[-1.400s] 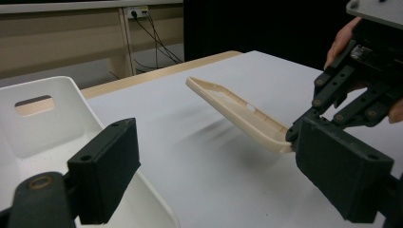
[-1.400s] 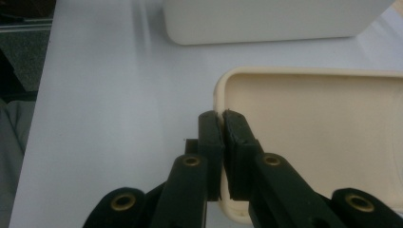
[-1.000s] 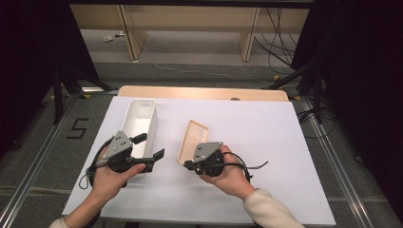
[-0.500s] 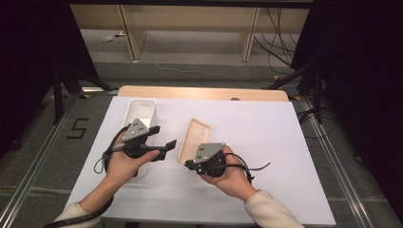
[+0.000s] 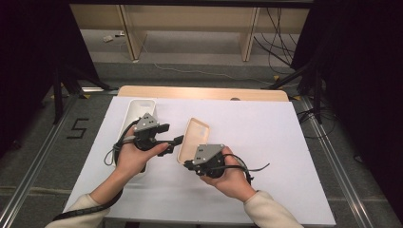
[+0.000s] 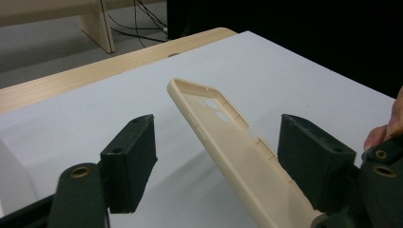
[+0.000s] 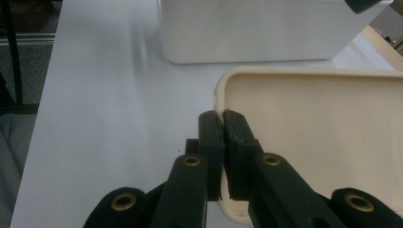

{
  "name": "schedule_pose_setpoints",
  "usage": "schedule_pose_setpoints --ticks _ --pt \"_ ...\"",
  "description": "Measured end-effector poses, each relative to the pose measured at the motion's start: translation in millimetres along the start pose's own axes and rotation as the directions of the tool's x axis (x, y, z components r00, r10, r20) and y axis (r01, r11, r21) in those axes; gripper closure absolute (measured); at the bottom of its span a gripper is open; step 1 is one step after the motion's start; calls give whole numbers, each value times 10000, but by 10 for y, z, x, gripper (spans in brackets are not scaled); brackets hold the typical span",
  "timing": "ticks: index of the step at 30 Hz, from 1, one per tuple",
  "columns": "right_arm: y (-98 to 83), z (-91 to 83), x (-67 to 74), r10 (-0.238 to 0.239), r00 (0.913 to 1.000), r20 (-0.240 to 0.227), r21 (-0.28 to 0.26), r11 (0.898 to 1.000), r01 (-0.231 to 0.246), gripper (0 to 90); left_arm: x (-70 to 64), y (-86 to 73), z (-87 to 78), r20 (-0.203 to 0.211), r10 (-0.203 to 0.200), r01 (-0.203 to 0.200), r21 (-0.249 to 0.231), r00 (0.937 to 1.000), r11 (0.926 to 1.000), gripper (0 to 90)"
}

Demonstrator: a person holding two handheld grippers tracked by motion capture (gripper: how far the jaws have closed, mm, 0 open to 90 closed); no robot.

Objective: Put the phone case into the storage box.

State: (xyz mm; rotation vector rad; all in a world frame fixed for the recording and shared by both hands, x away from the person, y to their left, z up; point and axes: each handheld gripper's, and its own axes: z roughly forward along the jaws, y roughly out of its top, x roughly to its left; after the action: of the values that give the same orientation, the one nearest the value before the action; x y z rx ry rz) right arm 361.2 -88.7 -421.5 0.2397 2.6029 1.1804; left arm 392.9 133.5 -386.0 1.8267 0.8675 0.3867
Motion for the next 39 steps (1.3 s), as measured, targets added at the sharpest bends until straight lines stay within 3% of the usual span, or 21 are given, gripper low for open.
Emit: schedule_pose_setpoints --ticks 13,21,26,39 --pt "19 -1 15 -131 9999 50 -8 9999 131 876 1 21 82 204 -341 337 212 9992 9992 351" --pt "45 -4 46 -287 9996 42 -17 9996 287 877 -15 8 192 151 -491 480 658 9987 9967 387" --pt "58 -1 57 -429 9991 32 -25 9991 429 877 6 12 255 -31 -578 578 941 9983 9939 402" --pt "116 -26 114 -701 9975 86 -71 9975 702 878 31 -20 324 -28 -898 890 1612 9960 9829 479"
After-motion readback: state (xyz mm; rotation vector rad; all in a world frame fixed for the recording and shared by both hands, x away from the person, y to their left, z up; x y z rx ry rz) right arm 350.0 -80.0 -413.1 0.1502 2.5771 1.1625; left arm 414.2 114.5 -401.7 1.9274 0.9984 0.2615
